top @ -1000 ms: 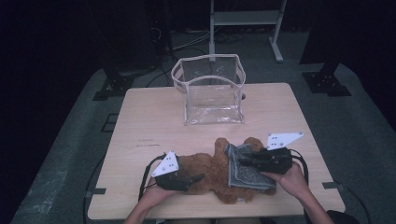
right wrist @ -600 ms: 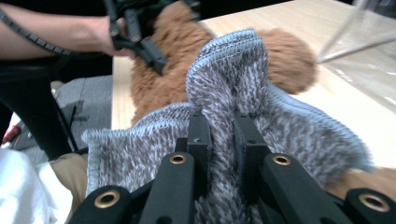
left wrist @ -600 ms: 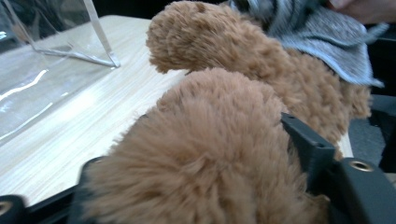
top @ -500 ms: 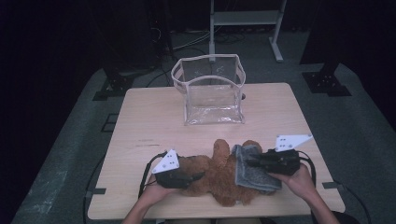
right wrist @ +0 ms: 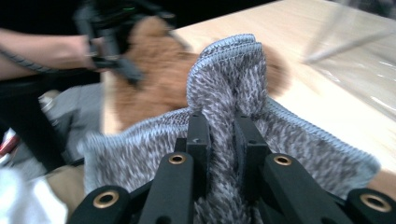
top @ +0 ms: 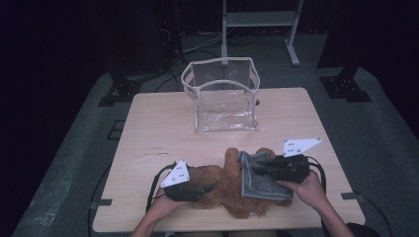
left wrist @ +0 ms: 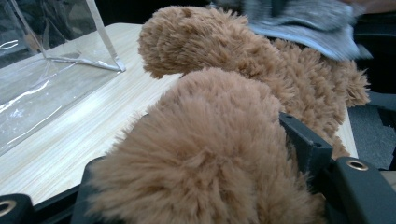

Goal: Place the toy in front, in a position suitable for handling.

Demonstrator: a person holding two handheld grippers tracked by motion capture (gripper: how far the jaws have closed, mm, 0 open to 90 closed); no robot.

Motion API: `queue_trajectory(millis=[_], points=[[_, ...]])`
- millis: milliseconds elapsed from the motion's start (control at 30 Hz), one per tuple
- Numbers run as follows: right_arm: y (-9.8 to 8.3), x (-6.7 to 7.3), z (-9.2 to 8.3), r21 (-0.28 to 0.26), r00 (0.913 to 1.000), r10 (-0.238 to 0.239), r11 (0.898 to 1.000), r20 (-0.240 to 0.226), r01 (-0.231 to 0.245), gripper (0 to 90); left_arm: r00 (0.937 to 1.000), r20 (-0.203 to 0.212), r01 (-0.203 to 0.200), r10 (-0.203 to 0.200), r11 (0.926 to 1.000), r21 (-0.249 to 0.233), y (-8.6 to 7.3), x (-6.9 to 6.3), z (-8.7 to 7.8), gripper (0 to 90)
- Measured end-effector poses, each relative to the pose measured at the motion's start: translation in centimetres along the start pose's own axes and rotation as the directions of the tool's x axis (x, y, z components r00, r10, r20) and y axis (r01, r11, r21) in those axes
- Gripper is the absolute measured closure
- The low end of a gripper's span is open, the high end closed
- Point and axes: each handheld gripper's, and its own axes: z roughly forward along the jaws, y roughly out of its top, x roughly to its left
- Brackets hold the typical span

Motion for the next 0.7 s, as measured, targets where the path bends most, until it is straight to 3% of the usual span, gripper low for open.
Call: queue_trajectory(millis=[33, 67, 133, 233, 400, 533, 567, 700], points=[[-0.4, -0.7, -0.5, -0.001, 0.9993, 0.015, 1.0, 0.033, -0.015, 78.6, 1.0, 0.0, 0.002, -0.002, 1.0, -0.001, 0.0, 0.1, 0.0, 38.0], [-1.3, -2.0, -1.7, -0.006, 0.994, 0.068, 0.998, 0.086, -0.068, 78.6, 1.0, 0.001, 0.003, -0.003, 1.0, -0.001, 0.0, 0.1, 0.0, 37.9], [-1.5, -2.2, -2.0, -0.01, 0.9929, 0.069, 0.998, 0.097, -0.069, 78.6, 1.0, 0.001, 0.005, -0.005, 1.0, -0.004, -0.1, 0.1, 0.0, 37.8], [-1.6, -1.3, -2.9, -0.046, 0.9955, 0.062, 0.997, 0.073, -0.058, 78.7, 1.0, -0.002, 0.01, -0.01, 0.9999, -0.008, -0.2, 0.2, 0.0, 37.6], [-1.8, 1.0, -2.2, -0.054, 0.9998, 0.007, 0.999, -0.02, -0.008, 78.7, 0.9998, -0.019, 0.011, -0.011, 0.9999, -0.007, -0.1, 0.1, 0.2, 37.7], [-3.3, 0.6, -2.6, 0.013, 0.9993, 0.018, 1.0, 0.034, -0.018, 78.9, 0.9994, -0.028, 0.02, -0.02, 0.9998, -0.009, -0.2, 0.1, 0.2, 37.8], [-3.6, 0.3, -3.0, 0.018, 0.9978, 0.04, 0.999, 0.052, -0.041, 78.9, 0.9992, -0.029, 0.027, -0.028, 0.9996, -0.012, -0.2, 0.1, 0.2, 37.9], [-2.7, 0.9, -3.3, -0.011, 0.9986, 0.022, 1.0, 0.048, -0.022, 78.8, 0.9976, -0.051, 0.046, -0.047, 0.9988, -0.014, -0.1, 0.0, 0.8, 38.3]])
